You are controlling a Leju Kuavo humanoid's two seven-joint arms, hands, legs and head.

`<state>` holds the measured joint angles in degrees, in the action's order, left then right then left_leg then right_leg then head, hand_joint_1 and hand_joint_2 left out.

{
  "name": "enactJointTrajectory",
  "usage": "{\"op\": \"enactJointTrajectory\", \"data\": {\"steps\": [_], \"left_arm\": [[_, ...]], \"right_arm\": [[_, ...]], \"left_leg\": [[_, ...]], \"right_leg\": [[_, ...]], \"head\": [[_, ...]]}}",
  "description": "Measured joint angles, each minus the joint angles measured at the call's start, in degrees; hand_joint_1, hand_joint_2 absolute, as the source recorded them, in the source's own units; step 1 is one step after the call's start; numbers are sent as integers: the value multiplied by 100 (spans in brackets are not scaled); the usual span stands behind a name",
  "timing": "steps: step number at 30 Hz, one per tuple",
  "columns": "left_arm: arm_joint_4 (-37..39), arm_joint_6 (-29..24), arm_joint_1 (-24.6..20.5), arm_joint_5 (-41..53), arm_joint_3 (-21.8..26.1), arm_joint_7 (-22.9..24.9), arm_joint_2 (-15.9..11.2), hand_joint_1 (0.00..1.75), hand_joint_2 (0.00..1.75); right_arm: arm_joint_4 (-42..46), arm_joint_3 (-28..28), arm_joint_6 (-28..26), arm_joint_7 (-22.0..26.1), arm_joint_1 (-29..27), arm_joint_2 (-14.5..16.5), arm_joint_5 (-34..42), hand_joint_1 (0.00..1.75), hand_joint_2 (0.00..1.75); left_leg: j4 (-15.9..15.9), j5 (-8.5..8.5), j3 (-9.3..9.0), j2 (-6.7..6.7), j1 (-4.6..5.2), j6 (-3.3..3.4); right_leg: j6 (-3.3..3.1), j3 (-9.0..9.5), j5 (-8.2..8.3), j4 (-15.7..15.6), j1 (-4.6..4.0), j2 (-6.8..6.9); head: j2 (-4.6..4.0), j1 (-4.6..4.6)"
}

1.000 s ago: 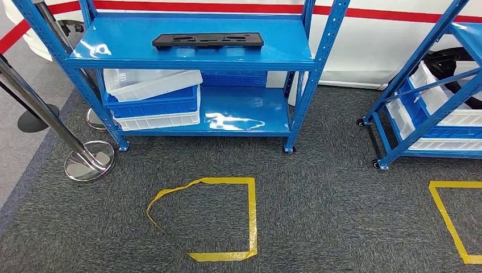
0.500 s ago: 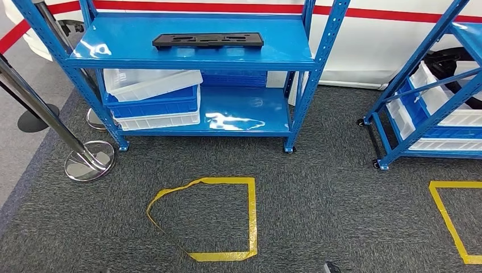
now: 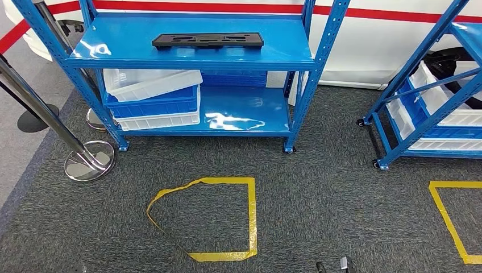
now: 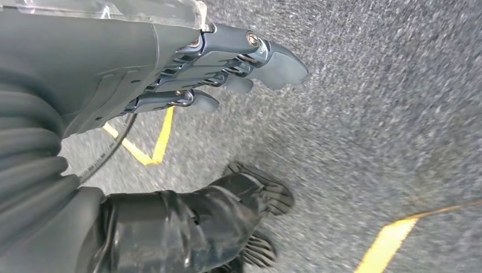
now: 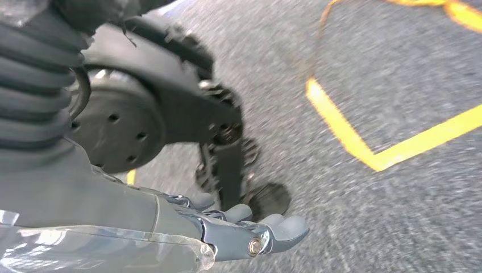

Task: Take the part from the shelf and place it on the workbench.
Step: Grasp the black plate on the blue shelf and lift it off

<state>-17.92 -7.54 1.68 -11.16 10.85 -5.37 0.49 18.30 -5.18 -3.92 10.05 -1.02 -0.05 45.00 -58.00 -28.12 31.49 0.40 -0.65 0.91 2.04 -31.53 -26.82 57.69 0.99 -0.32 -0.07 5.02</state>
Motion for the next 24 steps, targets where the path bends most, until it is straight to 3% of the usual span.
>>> {"op": "enactJointTrajectory", "data": {"steps": [2,4,6,10,13,15,17,18,19,20,22,23,24], "left_arm": [[50,-83,-59,-54,77,-107,3,0,175],[95,-144,-110,-90,144,-253,6,0,175],[140,-161,-162,-121,212,-424,8,0,175],[253,63,-270,-261,381,-726,8,0,175],[341,318,-347,-465,536,-655,22,0,175],[385,436,-388,-615,635,-460,41,0,175],[421,509,-405,-725,711,-288,53,0,175],[438,529,-406,-760,736,-233,62,0,175],[454,543,-406,-784,755,-195,69,0,175],[469,549,-409,-798,778,-172,78,0,175],[501,552,-423,-808,847,-150,93,0,175],[519,546,-437,-809,888,-136,99,0,175],[536,534,-451,-808,925,-120,102,0,175]], "right_arm": [[-54,-51,-36,122,54,-3,356,0,87],[-104,-101,-75,235,101,-4,709,0,87],[-156,-153,-95,346,146,-4,1052,0,175],[-272,-309,-164,547,242,-7,1662,0,175],[-347,-444,-195,685,313,-28,2011,0,175],[-384,-519,-183,749,342,-47,2149,0,175],[-419,-576,-171,785,355,-61,2234,0,175],[-435,-595,-167,793,355,-68,2258,0,175],[-452,-614,-165,796,355,-73,2277,0,175],[-467,-635,-163,798,356,-80,2287,0,131],[-498,-690,-163,798,370,-96,2294,0,44],[-515,-718,-165,798,384,-104,2293,0,0],[-531,-748,-168,796,398,-109,2291,0,0]], "left_leg": [[0,0,0,0,0,0],[0,0,0,0,0,0],[-8,-2,1,0,5,2],[-36,-12,16,-9,39,37],[77,43,-43,5,0,92],[155,81,-94,20,-30,130],[162,80,-99,24,-31,141],[158,71,-102,22,-31,138],[154,59,-111,18,-35,131],[149,40,-130,11,-41,116],[138,-13,-175,-2,-52,62],[127,-41,-191,-6,-51,24],[126,-54,-196,-6,-49,-19]], "right_leg": [[0,0,0,0,0,0],[0,0,0,0,0,0],[3,1,3,-5,2,0],[30,5,23,-35,38,0],[57,-15,-45,48,30,5],[62,-258,-330,556,29,8],[71,-671,-653,1341,28,8],[75,-822,-700,1605,31,9],[75,-875,-634,1665,33,10],[69,-808,-454,1481,35,10],[40,-446,-6,696,30,11],[13,-269,116,330,12,11],[-16,-164,157,116,-9,11]], "head": [[0,0],[0,0],[0,1],[0,-7],[0,1],[0,18],[0,29],[0,29],[0,31],[0,32],[0,29],[0,27],[0,22]]}}
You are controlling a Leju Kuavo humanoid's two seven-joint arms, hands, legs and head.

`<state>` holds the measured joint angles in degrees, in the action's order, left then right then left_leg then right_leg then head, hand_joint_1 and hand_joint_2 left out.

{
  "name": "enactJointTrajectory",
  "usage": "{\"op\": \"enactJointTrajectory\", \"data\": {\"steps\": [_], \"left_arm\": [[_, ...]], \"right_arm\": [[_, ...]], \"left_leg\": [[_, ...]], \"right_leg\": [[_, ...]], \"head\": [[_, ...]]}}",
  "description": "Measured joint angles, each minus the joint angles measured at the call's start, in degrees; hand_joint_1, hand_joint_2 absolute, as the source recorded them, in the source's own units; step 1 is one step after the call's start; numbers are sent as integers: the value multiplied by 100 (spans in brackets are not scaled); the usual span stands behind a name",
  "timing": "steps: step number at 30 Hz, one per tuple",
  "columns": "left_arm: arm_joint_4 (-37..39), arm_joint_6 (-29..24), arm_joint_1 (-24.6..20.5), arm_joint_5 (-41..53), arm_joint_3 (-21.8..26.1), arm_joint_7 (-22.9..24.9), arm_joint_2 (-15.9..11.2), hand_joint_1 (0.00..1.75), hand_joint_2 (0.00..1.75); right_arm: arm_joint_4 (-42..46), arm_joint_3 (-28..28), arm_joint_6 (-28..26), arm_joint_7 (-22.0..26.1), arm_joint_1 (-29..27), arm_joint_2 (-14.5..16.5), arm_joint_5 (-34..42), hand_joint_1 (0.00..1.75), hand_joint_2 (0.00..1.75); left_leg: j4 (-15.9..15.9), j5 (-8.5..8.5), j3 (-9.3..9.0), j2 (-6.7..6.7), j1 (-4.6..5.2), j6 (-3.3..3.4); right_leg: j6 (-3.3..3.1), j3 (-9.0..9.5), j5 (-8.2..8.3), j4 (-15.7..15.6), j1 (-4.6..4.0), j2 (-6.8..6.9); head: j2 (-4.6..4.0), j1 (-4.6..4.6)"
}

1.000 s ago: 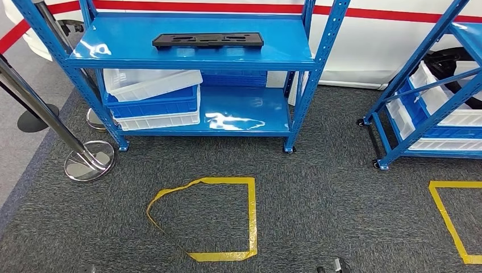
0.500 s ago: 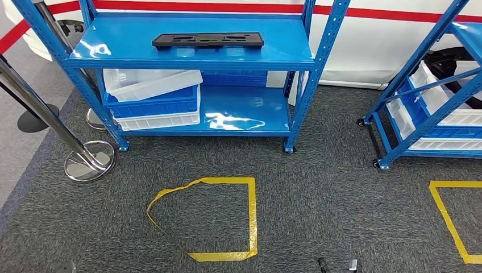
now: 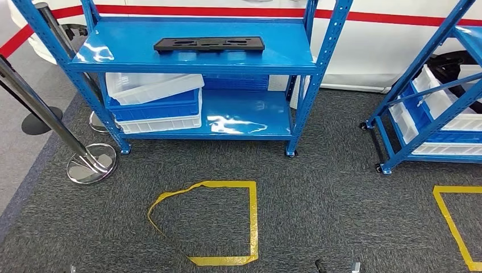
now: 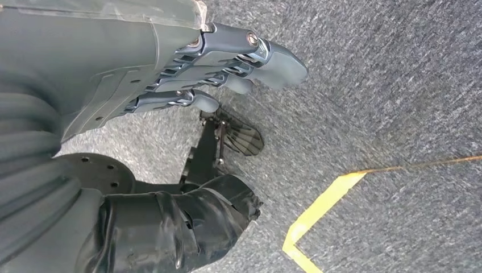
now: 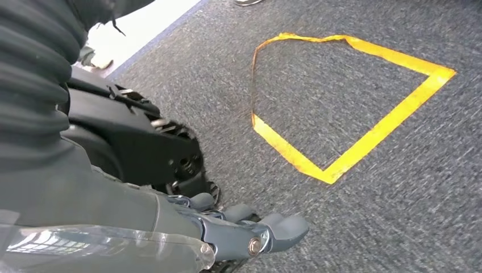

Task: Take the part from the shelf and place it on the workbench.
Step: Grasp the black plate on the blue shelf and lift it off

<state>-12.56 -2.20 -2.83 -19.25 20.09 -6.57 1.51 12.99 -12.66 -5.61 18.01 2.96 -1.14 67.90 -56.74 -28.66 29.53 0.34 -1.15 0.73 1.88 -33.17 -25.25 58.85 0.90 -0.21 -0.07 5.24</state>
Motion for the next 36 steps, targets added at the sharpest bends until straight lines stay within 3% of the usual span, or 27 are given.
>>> {"op": "enactJointTrajectory", "data": {"steps": [2,5,8,9,10,11,13,14,16,18,20,22,23,24,25,26,27,29,31,33,35,36], "left_arm": [[36,-21,-26,-2,58,26,12,0,175],[70,-35,-38,14,99,53,41,0,175],[103,-79,-51,146,102,274,60,0,175],[113,-90,-49,196,102,379,68,0,175],[124,-102,-41,233,102,473,82,0,175],[133,-114,-35,255,102,556,100,0,175],[145,-129,-34,244,102,691,132,0,175],[152,-127,-46,223,102,762,150,0,175],[174,-162,-61,211,102,843,174,0,175],[189,-253,-57,261,102,780,183,0,175],[192,-322,-51,324,102,677,185,0,87],[193,-371,-54,376,101,632,181,0,0],[193,-405,-55,397,100,617,178,0,0],[194,-440,-54,408,99,600,174,0,0],[194,-465,-52,410,98,582,170,0,0],[194,-460,-48,395,98,567,169,0,0],[194,-427,-45,362,98,554,169,0,0],[197,-324,-44,258,98,540,199,0,0],[208,-242,-58,144,99,535,218,0,0],[221,-179,-64,74,101,537,221,0,0],[229,-93,-52,62,102,538,239,0,0],[231,-36,-57,68,102,535,245,0,0]], "right_arm": [[-33,-56,-20,-18,21,-10,-3,0,0],[-69,-96,-70,-59,22,-17,0,0,0],[-91,-142,-177,-68,47,-17,-36,0,0],[-96,-163,-206,-68,54,-17,-58,0,0],[-101,-186,-219,-86,57,-17,-75,0,0],[-107,-207,-218,-135,58,-17,-81,0,0],[-118,-233,-173,-298,57,-17,-58,0,0],[-125,-239,-147,-376,63,-19,-43,0,0],[-134,-260,-104,-445,76,-23,-38,0,0],[-144,-300,-49,-440,81,-49,-65,0,0],[-151,-327,16,-434,84,-105,-103,0,0],[-154,-351,26,-433,102,-163,-139,0,0],[-155,-370,4,-433,110,-183,-153,0,0],[-157,-388,-25,-433,113,-197,-166,0,0],[-161,-403,-63,-443,111,-206,-179,0,0],[-167,-412,-91,-459,107,-210,-198,0,0],[-172,-424,-110,-483,107,-213,-239,0,0],[-184,-484,-115,-507,118,-252,-389,0,0],[-190,-592,-80,-368,154,-304,-691,0,0],[-188,-724,-43,-92,255,-342,-1097,0,0],[-177,-925,-97,220,475,-364,-1679,0,0],[-159,-1079,-168,382,665,-362,-2067,0,0]], "left_leg": [[23,6,-5,5,-9,-78],[-125,-115,74,4,-37,-165],[-1137,-538,605,-4,-42,-207],[-1449,-610,795,-4,-47,-220],[-1580,-568,906,-4,-55,-235],[-1474,-410,902,-3,-67,-252],[-832,12,660,-5,-97,-301],[-516,133,525,-18,-101,-303],[-282,142,426,-46,-86,-234],[-299,130,448,-54,-63,-115],[-292,137,446,-51,-49,-30],[-283,143,441,-48,-28,31],[-281,143,439,-48,-11,48],[-279,142,436,-49,9,65],[-277,139,429,-52,35,79],[-275,135,418,-55,63,90],[-272,129,403,-59,93,101],[-253,125,375,-57,112,114],[-232,135,379,-45,89,100],[-203,158,382,-25,77,53],[-248,114,397,-27,84,-9],[-401,10,469,-35,88,-42]], "right_leg": [[-65,47,-33,-119,-59,-3],[-181,106,5,-235,-27,-2],[-258,150,-5,-273,-3,3],[-266,159,-15,-270,-2,-1],[-261,171,-29,-263,4,-9],[-244,186,-51,-246,18,-19],[-172,211,-122,-177,51,-40],[-121,203,-166,-117,50,-49],[-34,170,-211,-44,32,-61],[13,155,-216,-30,39,-66],[39,88,-335,132,60,-44],[45,-184,-651,720,50,-16],[36,-375,-817,1119,36,-9],[19,-545,-917,1448,18,-8],[-12,-644,-917,1619,-4,-8],[-60,-646,-813,1580,-30,-8],[-133,-543,-619,1320,-66,-9],[-363,-211,-249,558,-178,0],[-550,-5,-103,70,-283,18],[-600,48,-63,-63,-311,18],[-559,112,14,-200,-259,17],[-535,131,56,-268,-223,6]], "head": [[0,-8],[0,-29],[0,-74],[0,-75],[0,-76],[0,-78],[0,-81],[0,-97],[0,-109],[0,-95],[0,-80],[0,-68],[0,-68],[0,-63],[0,-59],[0,-56],[0,-50],[0,-63],[0,-71],[0,-44],[0,-26],[0,-26]]}}
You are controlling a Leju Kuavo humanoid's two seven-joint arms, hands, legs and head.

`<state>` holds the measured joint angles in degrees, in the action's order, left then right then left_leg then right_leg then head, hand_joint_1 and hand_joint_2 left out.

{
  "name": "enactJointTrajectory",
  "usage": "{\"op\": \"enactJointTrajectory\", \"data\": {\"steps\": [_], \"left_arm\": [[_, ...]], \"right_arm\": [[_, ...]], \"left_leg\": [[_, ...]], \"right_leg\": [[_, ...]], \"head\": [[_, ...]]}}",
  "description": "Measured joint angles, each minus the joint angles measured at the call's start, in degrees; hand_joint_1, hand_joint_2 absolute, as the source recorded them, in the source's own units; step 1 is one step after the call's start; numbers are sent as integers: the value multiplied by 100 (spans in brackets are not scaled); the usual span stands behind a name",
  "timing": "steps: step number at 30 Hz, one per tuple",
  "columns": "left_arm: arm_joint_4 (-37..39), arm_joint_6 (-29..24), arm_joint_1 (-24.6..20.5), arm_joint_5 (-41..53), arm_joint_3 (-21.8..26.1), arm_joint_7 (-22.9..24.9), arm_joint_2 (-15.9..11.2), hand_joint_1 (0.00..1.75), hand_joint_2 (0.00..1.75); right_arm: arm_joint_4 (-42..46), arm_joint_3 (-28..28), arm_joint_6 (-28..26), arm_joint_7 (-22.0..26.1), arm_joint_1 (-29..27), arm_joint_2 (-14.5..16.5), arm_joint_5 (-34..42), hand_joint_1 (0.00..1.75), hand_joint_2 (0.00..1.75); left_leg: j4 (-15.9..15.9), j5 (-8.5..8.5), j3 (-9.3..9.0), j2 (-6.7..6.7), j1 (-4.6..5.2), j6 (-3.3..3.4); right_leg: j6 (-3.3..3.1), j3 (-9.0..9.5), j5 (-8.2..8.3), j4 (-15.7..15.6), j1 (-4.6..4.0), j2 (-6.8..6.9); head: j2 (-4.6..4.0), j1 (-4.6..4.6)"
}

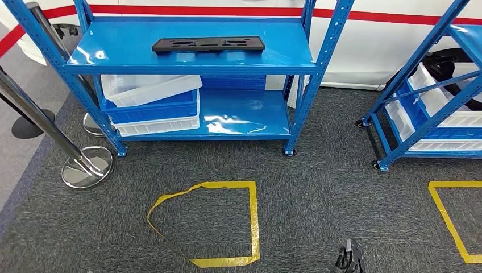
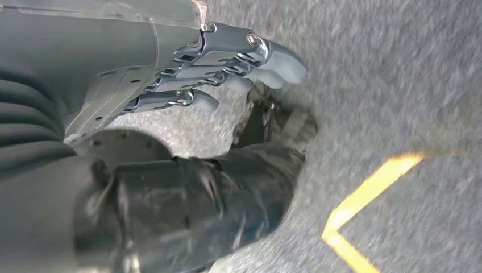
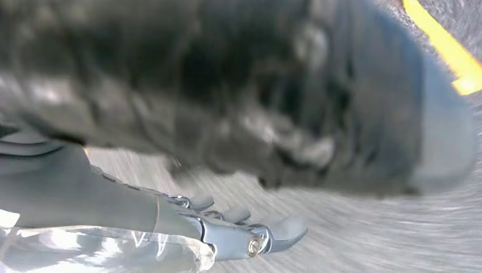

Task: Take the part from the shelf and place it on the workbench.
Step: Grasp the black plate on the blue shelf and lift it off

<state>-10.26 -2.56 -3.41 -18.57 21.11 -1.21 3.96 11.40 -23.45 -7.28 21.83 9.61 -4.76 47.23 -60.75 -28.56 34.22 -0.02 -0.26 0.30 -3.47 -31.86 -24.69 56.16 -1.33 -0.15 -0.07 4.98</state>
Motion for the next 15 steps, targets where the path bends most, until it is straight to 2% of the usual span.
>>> {"op": "enactJointTrajectory", "data": {"steps": [1,3,4,5,6,7,9,10,13,15], "left_arm": [[1,57,-14,6,0,-5,-3,0,0],[1,166,-53,4,0,-30,-14,0,0],[1,212,-62,-9,0,-48,-19,0,0],[1,253,-63,-29,0,-64,-23,0,0],[1,282,-61,-48,0,-75,-24,0,0],[1,301,-58,-65,0,-84,-27,0,0],[1,334,-58,-70,0,-94,-34,0,0],[1,352,-55,-54,0,-103,-43,0,0],[1,380,-10,37,-1,-154,-77,0,0],[1,308,3,66,-2,-147,-87,0,0]], "right_arm": [[29,-186,-78,132,238,21,-404,0,0],[105,-585,-160,225,781,100,-1050,0,0],[140,-755,-156,170,1020,155,-1251,0,0],[171,-892,-143,89,1225,213,-1395,0,0],[199,-992,-127,10,1386,263,-1487,0,0],[229,-1079,-113,-53,1506,306,-1567,0,0],[277,-1209,-72,-76,1661,368,-1705,0,0],[298,-1270,-41,-53,1727,392,-1803,0,0],[391,-1560,15,-23,2038,521,-2463,0,0],[502,-1836,-29,-193,2409,694,-3205,0,0]], "left_leg": [[-265,-155,131,-11,-14,-31],[-948,-467,469,-15,-38,-86],[-1166,-512,576,-15,-45,-110],[-1184,-442,585,-13,-48,-135],[-976,-270,482,-11,-53,-155],[-606,-75,303,-6,-58,-168],[9,144,-5,-14,-40,-136],[136,160,-57,-27,-24,-94],[158,190,-17,-43,-5,37],[186,221,-12,-16,-29,94]], "right_leg": [[28,-9,28,-25,20,-21],[39,-62,43,11,36,-75],[52,-80,36,46,46,-87],[71,-93,21,85,57,-85],[96,-101,0,127,72,-75],[126,-109,-29,174,88,-56],[182,-139,-78,257,99,-5],[207,-163,-90,289,100,16],[271,-233,-84,336,93,27],[323,-348,-208,524,94,27]], "head": [[0,-6],[0,-10],[0,-11],[0,-11],[0,-12],[0,-12],[0,-18],[0,-19],[0,-24],[0,13]]}}
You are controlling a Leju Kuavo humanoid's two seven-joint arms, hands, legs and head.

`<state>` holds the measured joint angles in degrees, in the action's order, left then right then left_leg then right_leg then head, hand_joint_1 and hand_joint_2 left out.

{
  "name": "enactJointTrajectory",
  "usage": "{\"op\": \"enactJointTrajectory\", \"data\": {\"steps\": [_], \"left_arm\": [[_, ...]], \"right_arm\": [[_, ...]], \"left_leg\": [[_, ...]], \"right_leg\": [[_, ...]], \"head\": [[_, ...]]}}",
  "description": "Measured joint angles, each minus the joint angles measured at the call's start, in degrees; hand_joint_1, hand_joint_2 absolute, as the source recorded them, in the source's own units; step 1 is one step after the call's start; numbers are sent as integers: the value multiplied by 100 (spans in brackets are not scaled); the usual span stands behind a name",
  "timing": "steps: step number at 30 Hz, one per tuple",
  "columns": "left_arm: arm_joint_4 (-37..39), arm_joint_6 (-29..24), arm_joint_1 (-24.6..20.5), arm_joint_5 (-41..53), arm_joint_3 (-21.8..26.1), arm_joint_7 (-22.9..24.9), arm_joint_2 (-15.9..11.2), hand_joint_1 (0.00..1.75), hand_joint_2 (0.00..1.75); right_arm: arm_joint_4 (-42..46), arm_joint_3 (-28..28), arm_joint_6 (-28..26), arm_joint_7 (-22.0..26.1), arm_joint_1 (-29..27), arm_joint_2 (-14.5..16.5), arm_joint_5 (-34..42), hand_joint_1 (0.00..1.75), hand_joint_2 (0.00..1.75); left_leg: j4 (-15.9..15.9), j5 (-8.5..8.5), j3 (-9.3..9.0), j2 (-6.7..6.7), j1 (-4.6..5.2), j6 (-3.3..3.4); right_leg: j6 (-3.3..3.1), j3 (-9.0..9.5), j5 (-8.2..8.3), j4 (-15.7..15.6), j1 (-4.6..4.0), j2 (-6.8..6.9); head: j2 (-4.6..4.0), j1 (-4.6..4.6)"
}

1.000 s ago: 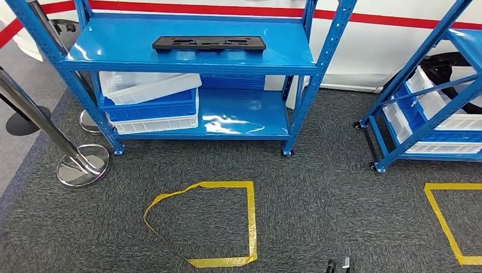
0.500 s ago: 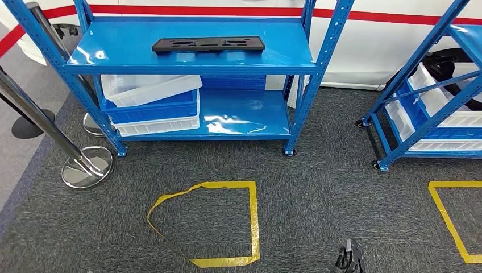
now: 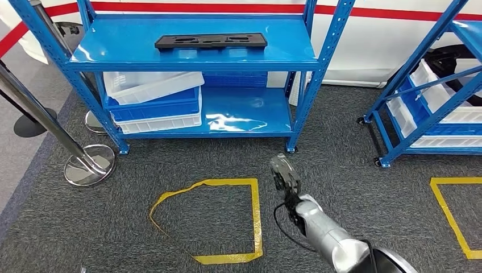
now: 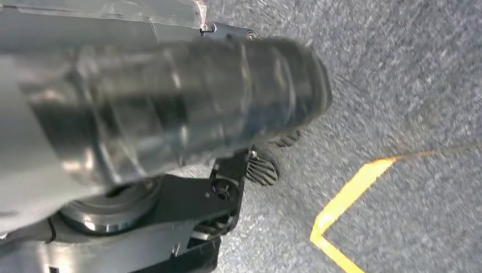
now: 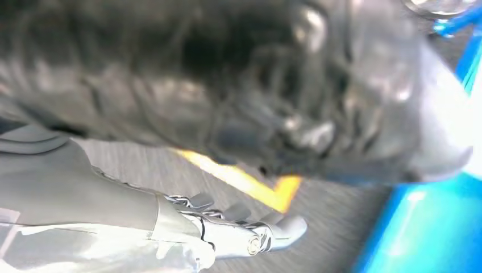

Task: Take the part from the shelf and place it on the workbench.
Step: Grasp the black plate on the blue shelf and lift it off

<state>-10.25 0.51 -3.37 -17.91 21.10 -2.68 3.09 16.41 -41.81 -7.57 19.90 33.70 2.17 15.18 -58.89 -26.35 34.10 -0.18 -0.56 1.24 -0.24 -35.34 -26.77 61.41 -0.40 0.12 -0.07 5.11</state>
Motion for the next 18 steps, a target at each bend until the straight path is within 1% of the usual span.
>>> {"op": "enactJointTrajectory", "data": {"steps": [1,3,4,5,6,7,8,9,10,11,12,14,15,16,17,18], "left_arm": [[0,-62,-8,4,-1,34,-2,0,0],[0,-179,-34,18,-4,151,-12,0,0],[0,-222,-46,28,-9,212,-20,0,0],[0,-258,-54,39,-16,268,-27,0,0],[0,-287,-55,49,-23,308,-32,0,0],[0,-313,-54,52,-29,326,-34,0,0],[0,-339,-51,52,-33,332,-32,0,0],[0,-357,-49,49,-34,318,-29,0,0],[0,-369,-45,46,-35,295,-26,0,0],[0,-374,-37,44,-36,264,-25,0,0],[0,-371,-25,42,-36,233,-25,0,0],[1,-365,3,41,-36,191,-34,0,0],[1,-366,10,43,-36,183,-41,0,0],[1,-374,5,48,-37,185,-49,0,0],[1,-387,-1,59,-39,194,-57,0,0],[0,-400,-7,77,-41,206,-64,0,0]], "right_arm": [[77,-153,-10,-149,227,136,-432,0,0],[269,-480,52,-513,696,506,-1236,0,0],[373,-650,109,-695,902,696,-1553,0,0],[495,-852,180,-867,1081,895,-1815,0,0],[629,-1035,248,-1025,1233,1054,-2036,0,0],[780,-1198,300,-1160,1360,1188,-2215,0,0],[945,-1355,342,-1300,1470,1314,-2371,0,0],[1100,-1469,362,-1436,1575,1394,-2478,0,0],[1259,-1611,372,-1587,1677,1487,-2555,0,0],[1396,-1754,374,-1719,1776,1558,-2602,0,0],[1518,-1897,373,-1836,1865,1613,-2635,0,0],[1725,-2139,362,-1985,2007,1708,-2689,0,0],[1806,-2231,348,-2028,2070,1752,-2743,0,0],[1881,-2320,322,-2064,2142,1803,-2841,0,0],[1940,-2411,282,-2106,2215,1841,-2996,0,0],[1987,-2508,240,-2157,2289,1868,-3211,0,0]], "left_leg": [[10,11,-1,24,-12,18],[11,15,6,68,-17,30],[10,15,5,80,-19,30],[10,12,1,78,-23,27],[9,8,-9,65,-29,21],[9,2,-23,42,-37,11],[11,-5,-35,16,-48,0],[16,-6,-40,-20,-54,-22],[22,-1,-35,-51,-60,-53],[31,7,-25,-72,-69,-88],[48,20,-15,-88,-72,-131],[63,10,7,-78,-81,-206],[-20,-58,58,-61,-82,-234],[-223,-180,163,-45,-83,-255],[-541,-343,321,-29,-90,-268],[-925,-504,508,-25,-89,-279]], "right_leg": [[26,-123,-149,252,14,6],[67,-444,-477,974,55,7],[75,-574,-555,1263,76,7],[74,-627,-528,1382,90,7],[62,-584,-397,1287,97,6],[39,-455,-188,1006,97,2],[5,-292,7,646,90,-13],[-28,-150,153,327,72,-30],[-61,-56,227,103,52,-46],[-89,-19,231,-5,27,-58],[-113,-4,218,-49,8,-60],[-155,79,193,-235,29,-61],[-172,128,198,-333,51,-67],[-183,168,208,-413,73,-74],[-191,181,225,-432,77,-80],[-204,188,224,-433,70,-82]], "head": [[0,16],[0,46],[0,44],[0,46],[0,44],[0,44],[0,44],[0,42],[0,45],[0,45],[0,46],[0,41],[0,32],[0,18],[0,6],[0,-3]]}}
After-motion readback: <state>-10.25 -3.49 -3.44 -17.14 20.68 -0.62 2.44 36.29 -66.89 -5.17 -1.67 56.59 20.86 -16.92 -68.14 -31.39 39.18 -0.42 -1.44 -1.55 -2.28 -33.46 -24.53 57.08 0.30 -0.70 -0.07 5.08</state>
